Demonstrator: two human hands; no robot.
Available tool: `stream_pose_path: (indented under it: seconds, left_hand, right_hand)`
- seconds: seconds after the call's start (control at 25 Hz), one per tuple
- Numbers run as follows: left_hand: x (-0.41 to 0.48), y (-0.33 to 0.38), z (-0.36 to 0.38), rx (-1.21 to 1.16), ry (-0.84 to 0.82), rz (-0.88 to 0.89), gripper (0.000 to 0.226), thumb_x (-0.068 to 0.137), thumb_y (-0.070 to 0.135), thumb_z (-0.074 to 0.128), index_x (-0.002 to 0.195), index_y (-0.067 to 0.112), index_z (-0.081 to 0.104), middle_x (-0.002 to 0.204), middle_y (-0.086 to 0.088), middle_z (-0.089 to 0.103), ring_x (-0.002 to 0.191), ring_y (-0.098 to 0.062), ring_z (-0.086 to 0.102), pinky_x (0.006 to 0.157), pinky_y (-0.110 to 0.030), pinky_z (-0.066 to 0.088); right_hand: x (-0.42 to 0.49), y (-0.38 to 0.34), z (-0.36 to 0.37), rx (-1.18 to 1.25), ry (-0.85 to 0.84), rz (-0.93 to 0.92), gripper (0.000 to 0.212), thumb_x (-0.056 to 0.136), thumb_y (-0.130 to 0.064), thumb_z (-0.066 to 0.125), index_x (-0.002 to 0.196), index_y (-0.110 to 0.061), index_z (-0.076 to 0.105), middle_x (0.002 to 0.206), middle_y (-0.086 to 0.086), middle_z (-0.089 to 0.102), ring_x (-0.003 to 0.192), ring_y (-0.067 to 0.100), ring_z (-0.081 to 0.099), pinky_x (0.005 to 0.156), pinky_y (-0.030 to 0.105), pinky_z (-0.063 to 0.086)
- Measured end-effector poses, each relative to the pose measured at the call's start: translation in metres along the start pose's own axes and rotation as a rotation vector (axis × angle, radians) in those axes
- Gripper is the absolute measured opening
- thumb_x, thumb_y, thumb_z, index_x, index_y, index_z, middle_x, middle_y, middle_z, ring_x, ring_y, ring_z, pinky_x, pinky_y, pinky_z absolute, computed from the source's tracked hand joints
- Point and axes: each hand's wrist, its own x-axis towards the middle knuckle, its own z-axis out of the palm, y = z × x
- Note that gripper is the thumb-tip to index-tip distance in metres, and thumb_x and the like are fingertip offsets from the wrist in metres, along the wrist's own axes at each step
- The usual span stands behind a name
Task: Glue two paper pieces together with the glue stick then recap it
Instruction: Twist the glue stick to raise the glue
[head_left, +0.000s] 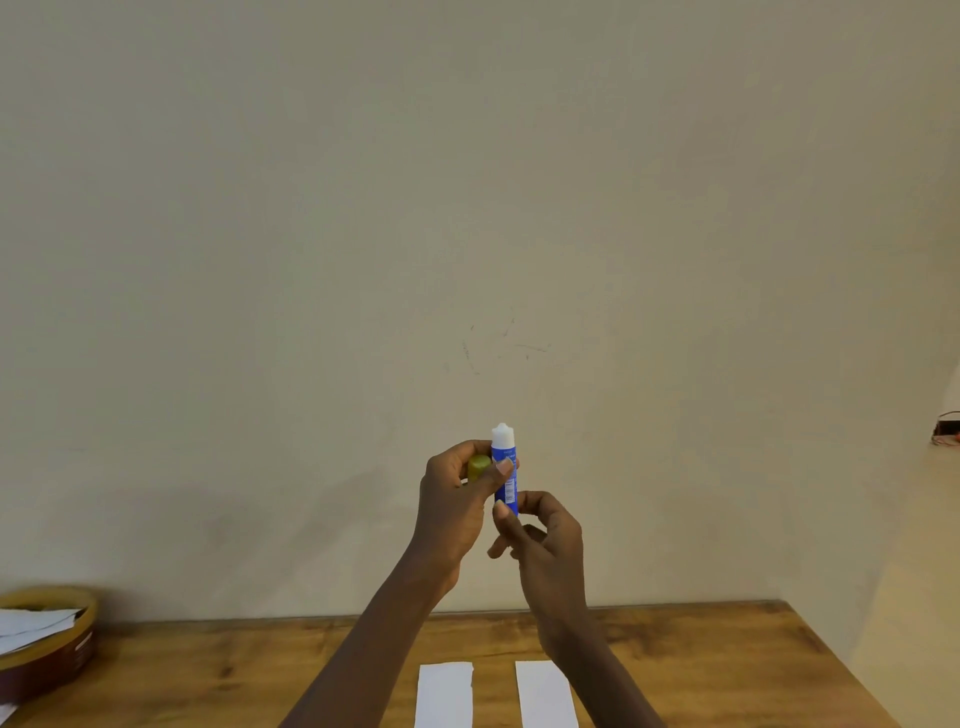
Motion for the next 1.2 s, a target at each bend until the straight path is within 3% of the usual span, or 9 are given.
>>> stream_pose_path:
  seconds: [0.16, 0.32, 0.44, 0.52, 0.68, 0.84, 0.92, 1.04, 1.2]
  left_hand:
    - [-0.0014, -0.0018, -0.0047, -0.035, 0.001, -0.034, 0.027, 0.085, 0.013, 0.053, 0.109, 0.002, 0.054, 0.112, -0.019, 0.063, 0.096, -0.027, 0.059, 0.071, -0.02, 0.051]
    - [-0.0035, 0.0007, -0.0023, -0.062, -0.008, -0.038, 0.02, 0.085, 0.015, 0.054, 0.103, 0.007, 0.056, 0.108, -0.017, 0.064, 0.097, -0.028, 0.06, 0.074, -0.023, 0.05]
    - [-0.0039, 0.0003, -0.0025, -0.068, -0.005, -0.041, 0.021, 0.085, 0.014, 0.053, 0.105, 0.006, 0.055, 0.109, -0.017, 0.063, 0.096, -0.027, 0.059, 0.065, -0.016, 0.052]
    - [-0.0034, -0.0009, -0.0044, -0.082, 0.005, -0.065, 0.024, 0.086, 0.013, 0.052, 0.108, 0.005, 0.054, 0.113, -0.017, 0.062, 0.096, -0.027, 0.059, 0.07, -0.019, 0.051]
    - [-0.0037, 0.0004, -0.0016, -0.077, 0.0, -0.054, 0.024, 0.085, 0.013, 0.053, 0.107, 0.005, 0.055, 0.111, -0.017, 0.063, 0.098, -0.03, 0.06, 0.077, -0.026, 0.051]
    - [-0.0046, 0.0003, -0.0009, -0.092, -0.004, -0.063, 0.019, 0.086, 0.014, 0.052, 0.104, 0.008, 0.055, 0.109, -0.016, 0.063, 0.096, -0.028, 0.059, 0.059, -0.01, 0.051]
    - [-0.0041, -0.001, -0.0023, -0.084, 0.006, -0.066, 0.021, 0.086, 0.013, 0.052, 0.106, 0.007, 0.055, 0.111, -0.016, 0.063, 0.095, -0.026, 0.06, 0.064, -0.013, 0.051]
    - [-0.0032, 0.0, -0.0011, -0.046, 0.012, -0.051, 0.026, 0.085, 0.015, 0.053, 0.108, 0.004, 0.055, 0.111, -0.018, 0.063, 0.099, -0.029, 0.06, 0.077, -0.026, 0.049]
    - [-0.0043, 0.0003, 0.0001, -0.039, 0.004, -0.046, 0.027, 0.085, 0.015, 0.053, 0.109, 0.003, 0.054, 0.112, -0.019, 0.063, 0.099, -0.032, 0.06, 0.076, -0.025, 0.048]
  right_hand:
    - [0.0, -0.0004, -0.0034, 0.076, -0.142, 0.112, 0.026, 0.093, -0.027, 0.031, 0.085, -0.027, 0.055, 0.083, -0.004, 0.065, 0.052, 0.004, 0.064, 0.059, 0.011, 0.048]
    - [-0.0009, 0.0016, -0.0009, 0.04, -0.066, 0.067, 0.001, 0.085, -0.025, 0.053, 0.084, -0.026, 0.054, 0.087, 0.004, 0.061, 0.05, 0.0, 0.059, 0.051, 0.007, 0.046]
    - [-0.001, 0.0009, -0.0009, 0.055, -0.1, 0.077, 0.02, 0.091, -0.022, 0.041, 0.079, -0.025, 0.057, 0.078, 0.002, 0.064, 0.049, 0.002, 0.061, 0.051, 0.005, 0.045]
    - [-0.0014, 0.0004, -0.0024, 0.094, -0.126, 0.128, 0.028, 0.093, -0.027, 0.031, 0.082, -0.025, 0.057, 0.08, -0.002, 0.066, 0.049, 0.005, 0.062, 0.053, 0.006, 0.047]
    - [-0.0027, 0.0017, 0.0, 0.045, -0.081, 0.066, 0.004, 0.088, -0.027, 0.047, 0.086, -0.028, 0.051, 0.09, -0.001, 0.059, 0.049, 0.0, 0.059, 0.05, 0.005, 0.046]
    - [-0.003, 0.001, -0.0017, 0.06, -0.119, 0.102, 0.026, 0.093, -0.026, 0.033, 0.08, -0.024, 0.056, 0.079, -0.002, 0.064, 0.046, 0.004, 0.061, 0.051, 0.007, 0.046]
    - [-0.0037, 0.0006, -0.0022, 0.061, -0.12, 0.117, 0.023, 0.092, -0.03, 0.032, 0.087, -0.025, 0.054, 0.085, -0.004, 0.063, 0.048, 0.004, 0.061, 0.052, 0.006, 0.047]
    - [-0.0043, 0.0033, -0.0006, 0.011, -0.04, 0.056, 0.001, 0.086, -0.025, 0.05, 0.086, -0.025, 0.05, 0.088, 0.002, 0.058, 0.047, -0.001, 0.057, 0.048, 0.005, 0.045]
    - [-0.0045, 0.0025, -0.002, 0.025, -0.045, 0.071, 0.022, 0.093, -0.02, 0.035, 0.088, -0.019, 0.056, 0.077, -0.001, 0.062, 0.046, 0.002, 0.059, 0.047, 0.005, 0.044]
